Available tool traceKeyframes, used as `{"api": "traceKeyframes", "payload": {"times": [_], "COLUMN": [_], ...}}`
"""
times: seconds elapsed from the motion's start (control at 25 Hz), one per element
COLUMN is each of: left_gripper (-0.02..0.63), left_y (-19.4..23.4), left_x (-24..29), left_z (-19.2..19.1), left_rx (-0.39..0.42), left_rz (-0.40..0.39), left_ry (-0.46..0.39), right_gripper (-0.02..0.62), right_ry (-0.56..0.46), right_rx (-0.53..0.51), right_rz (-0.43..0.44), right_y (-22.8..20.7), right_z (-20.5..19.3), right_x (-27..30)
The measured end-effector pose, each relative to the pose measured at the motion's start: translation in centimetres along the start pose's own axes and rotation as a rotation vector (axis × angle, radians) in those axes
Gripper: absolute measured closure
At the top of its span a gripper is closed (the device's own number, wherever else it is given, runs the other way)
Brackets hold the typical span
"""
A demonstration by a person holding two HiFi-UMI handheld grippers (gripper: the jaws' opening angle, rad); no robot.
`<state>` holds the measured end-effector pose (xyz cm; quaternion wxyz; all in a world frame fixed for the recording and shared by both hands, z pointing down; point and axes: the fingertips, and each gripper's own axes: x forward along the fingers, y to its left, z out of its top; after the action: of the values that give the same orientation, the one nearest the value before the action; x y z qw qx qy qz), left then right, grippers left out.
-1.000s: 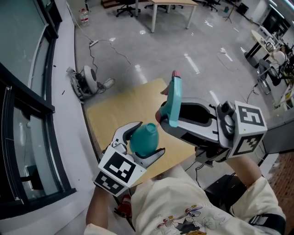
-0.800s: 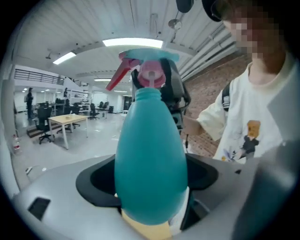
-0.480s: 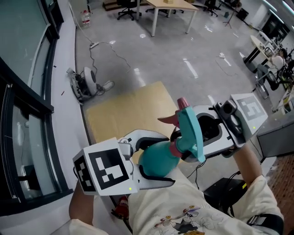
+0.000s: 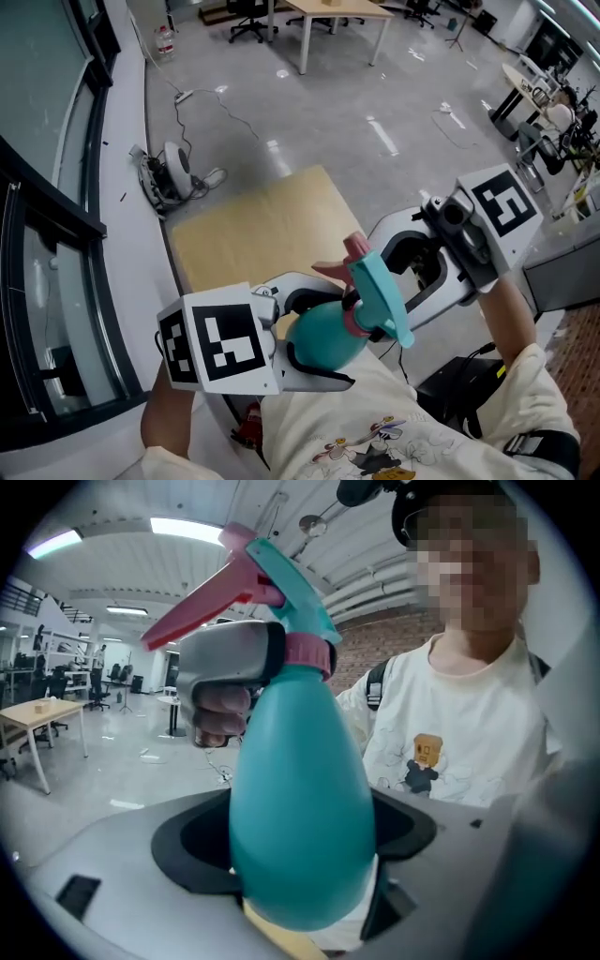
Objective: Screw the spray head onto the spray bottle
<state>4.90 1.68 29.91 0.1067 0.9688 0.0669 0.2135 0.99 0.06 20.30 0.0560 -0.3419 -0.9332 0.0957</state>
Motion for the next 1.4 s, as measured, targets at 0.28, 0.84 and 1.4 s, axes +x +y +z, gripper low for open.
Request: {"api": "traceKeyframes", "payload": {"times": [0.28,0.84,1.4], "left_gripper": [0.19,0.19,0.192], "left_y": [4.2,13.4,13.3], "left_x": [-0.2,-5.1,-7.1], "left_z": [-1.2,-4.7,-2.5], "left_rx": [-0.082,-0.133,-0.138], "left_rz": [0.318,1.142,1.203], "left_ry": [0.011,0.011,-0.216], "right_gripper": [0.462,0.462,0.374], "right_ry": [0.099,0.034,0.061], "right_rx": [-0.021,0.047,-0.071], "right_rz": [-0.173,-0.707,-0.852], "right_y": [-2.6,-10.0,-10.0], "right_z": [-1.4,-3.5,-2.9], "right_x": [-1.1,-2.8,-1.1]}}
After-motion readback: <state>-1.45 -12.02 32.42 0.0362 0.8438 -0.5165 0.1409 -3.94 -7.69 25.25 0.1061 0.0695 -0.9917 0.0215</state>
